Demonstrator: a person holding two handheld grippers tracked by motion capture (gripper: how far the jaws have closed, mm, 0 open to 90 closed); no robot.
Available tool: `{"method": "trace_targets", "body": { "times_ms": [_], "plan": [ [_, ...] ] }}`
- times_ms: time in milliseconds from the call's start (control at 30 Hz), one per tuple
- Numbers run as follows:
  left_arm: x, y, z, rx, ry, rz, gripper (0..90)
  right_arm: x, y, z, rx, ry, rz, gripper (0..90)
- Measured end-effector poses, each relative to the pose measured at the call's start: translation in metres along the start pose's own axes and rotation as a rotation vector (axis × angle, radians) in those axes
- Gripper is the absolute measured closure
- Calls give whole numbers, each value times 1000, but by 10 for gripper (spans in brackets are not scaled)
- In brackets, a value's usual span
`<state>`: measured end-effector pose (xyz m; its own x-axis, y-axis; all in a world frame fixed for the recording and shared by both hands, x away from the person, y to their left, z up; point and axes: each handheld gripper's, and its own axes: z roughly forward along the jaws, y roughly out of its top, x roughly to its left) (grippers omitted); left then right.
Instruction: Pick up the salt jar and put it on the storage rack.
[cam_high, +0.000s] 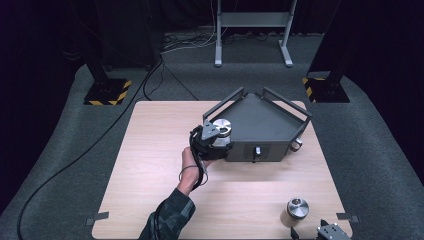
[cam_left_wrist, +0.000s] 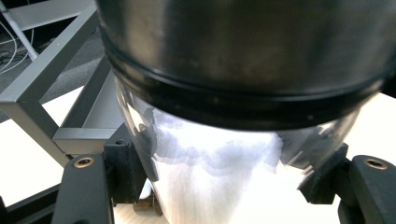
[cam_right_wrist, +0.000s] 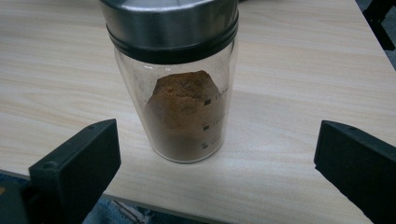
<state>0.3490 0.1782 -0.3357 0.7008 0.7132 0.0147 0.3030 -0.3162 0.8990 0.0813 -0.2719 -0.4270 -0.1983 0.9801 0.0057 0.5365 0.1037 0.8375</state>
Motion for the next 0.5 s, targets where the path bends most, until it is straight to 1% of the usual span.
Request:
{"method": "trace_targets", "body": {
  "times_ms": [333,500],
  "plan": [
    [5,1,6,-3,-4,-22,314,0,0,0,0,2,-1,0],
    [6,4,9,-4,-6,-17,313,-1,0,0,0,4,1,0]
  ]
}}
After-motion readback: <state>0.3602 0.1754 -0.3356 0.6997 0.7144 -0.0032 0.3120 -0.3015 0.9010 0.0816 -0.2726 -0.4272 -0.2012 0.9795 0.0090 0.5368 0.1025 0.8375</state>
